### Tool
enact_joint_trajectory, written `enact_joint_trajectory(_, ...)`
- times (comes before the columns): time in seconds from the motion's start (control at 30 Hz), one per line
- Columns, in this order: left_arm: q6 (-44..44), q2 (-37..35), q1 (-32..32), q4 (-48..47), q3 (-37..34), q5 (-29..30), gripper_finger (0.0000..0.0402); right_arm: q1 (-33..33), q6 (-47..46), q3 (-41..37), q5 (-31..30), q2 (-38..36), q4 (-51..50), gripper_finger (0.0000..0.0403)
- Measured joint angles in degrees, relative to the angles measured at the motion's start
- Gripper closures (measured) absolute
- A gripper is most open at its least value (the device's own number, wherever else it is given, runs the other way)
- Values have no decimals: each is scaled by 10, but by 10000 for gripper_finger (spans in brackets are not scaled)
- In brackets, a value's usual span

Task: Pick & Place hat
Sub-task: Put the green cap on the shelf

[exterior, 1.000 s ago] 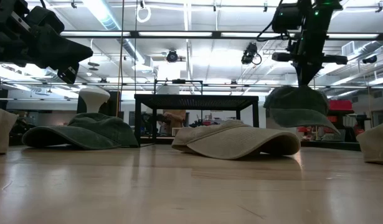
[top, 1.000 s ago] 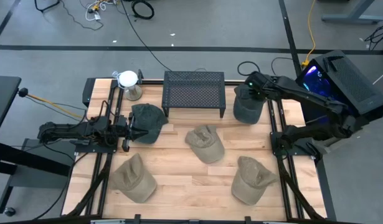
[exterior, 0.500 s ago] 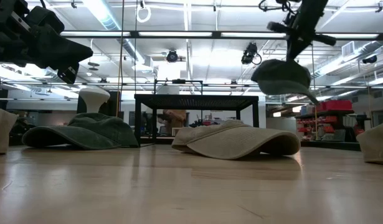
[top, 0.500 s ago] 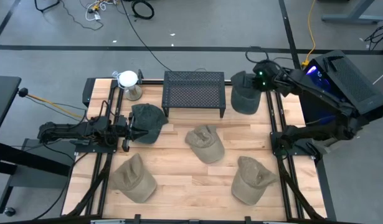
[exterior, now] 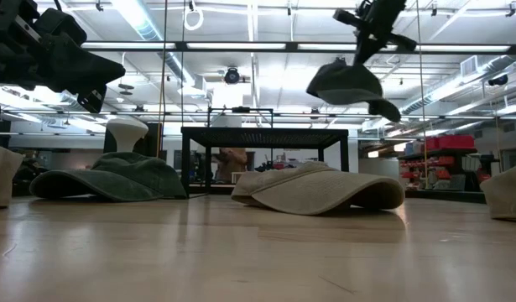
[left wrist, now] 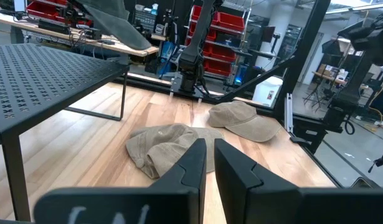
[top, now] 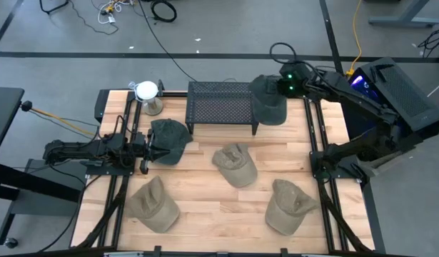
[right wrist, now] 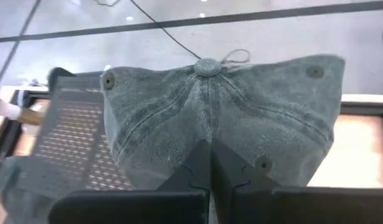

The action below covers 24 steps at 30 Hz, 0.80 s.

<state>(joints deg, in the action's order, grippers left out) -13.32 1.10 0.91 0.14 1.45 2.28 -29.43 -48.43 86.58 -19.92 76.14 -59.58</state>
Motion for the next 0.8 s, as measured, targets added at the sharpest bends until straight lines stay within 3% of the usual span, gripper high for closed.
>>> enact_joint_trajectory(0.33, 0, 0, 0, 0, 0, 0, 362, 42, 15, 54, 17, 71, 65, 403)
enact_joint_trajectory(0.6, 0, 0, 0, 0, 0, 0, 362, 66, 22, 56, 63, 115, 138, 403)
enact_joint_trajectory(0.8, 0, 0, 0, 0, 0, 0, 362, 66, 10, 56, 55, 128, 139, 403)
